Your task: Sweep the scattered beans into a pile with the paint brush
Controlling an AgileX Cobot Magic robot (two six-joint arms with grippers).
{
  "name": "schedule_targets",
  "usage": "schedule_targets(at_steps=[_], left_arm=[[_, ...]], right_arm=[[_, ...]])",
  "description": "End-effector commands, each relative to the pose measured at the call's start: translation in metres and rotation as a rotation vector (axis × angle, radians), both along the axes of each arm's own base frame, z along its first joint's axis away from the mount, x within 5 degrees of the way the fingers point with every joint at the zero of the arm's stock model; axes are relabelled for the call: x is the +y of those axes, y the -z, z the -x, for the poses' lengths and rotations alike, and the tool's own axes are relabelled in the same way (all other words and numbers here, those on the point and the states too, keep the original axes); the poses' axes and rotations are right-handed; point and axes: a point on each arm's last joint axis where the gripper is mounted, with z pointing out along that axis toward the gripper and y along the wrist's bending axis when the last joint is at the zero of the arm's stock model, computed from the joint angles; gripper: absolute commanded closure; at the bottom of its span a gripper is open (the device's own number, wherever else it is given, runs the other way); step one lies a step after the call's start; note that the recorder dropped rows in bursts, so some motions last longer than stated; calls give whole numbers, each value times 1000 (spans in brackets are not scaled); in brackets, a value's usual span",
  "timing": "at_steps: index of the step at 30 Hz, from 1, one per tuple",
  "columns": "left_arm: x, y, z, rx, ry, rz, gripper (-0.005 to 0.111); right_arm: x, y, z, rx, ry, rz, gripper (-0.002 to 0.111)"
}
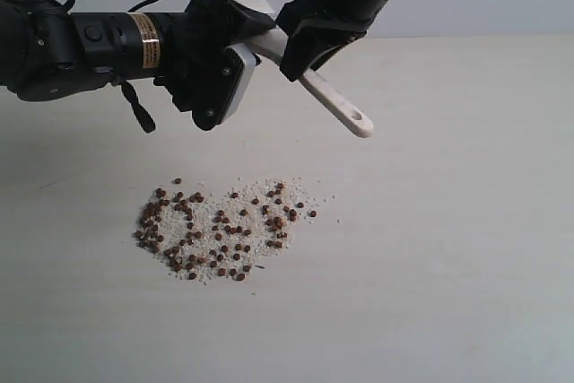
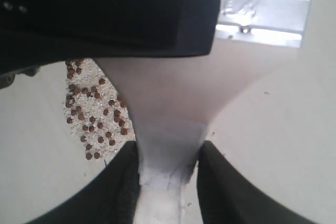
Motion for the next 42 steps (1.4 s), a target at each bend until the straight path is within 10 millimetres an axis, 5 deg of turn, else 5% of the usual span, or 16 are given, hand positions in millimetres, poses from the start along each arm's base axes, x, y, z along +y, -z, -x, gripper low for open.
schedule_targets(at_steps=[1, 3, 8, 14, 16, 24, 28, 31, 36, 42], left_arm=[[-2, -2, 0, -9, 4, 6, 88], [-3, -2, 0, -11, 8, 6, 105], [-9, -2, 6, -10, 26, 8, 107], [-9, 0, 5, 8, -7, -8, 107], [-7, 0, 3, 92, -80, 49, 107], [7, -3, -12, 445, -322, 336, 107], [32, -7, -31, 733, -481, 615, 107], [52, -10, -40, 939, -506, 764, 107], [81, -18, -39, 1232, -303, 831, 107], [104, -32, -35, 1411, -121, 909, 107]], right_arm=[[2, -7, 0, -15, 4, -22, 108], [2, -7, 0, -16, 4, -19, 108], [1, -8, -1, -26, 2, -14, 99], [-4, -43, -3, -148, 21, 10, 39], [-10, -59, -2, -200, 57, 38, 29], [-45, -131, 3, -538, 290, 181, 39], [-54, -153, 14, -590, 302, 139, 39], [-50, -159, 22, -577, 245, 67, 39], [-35, -153, 29, -518, 115, -56, 39], [-20, -140, 34, -497, -64, -178, 39]])
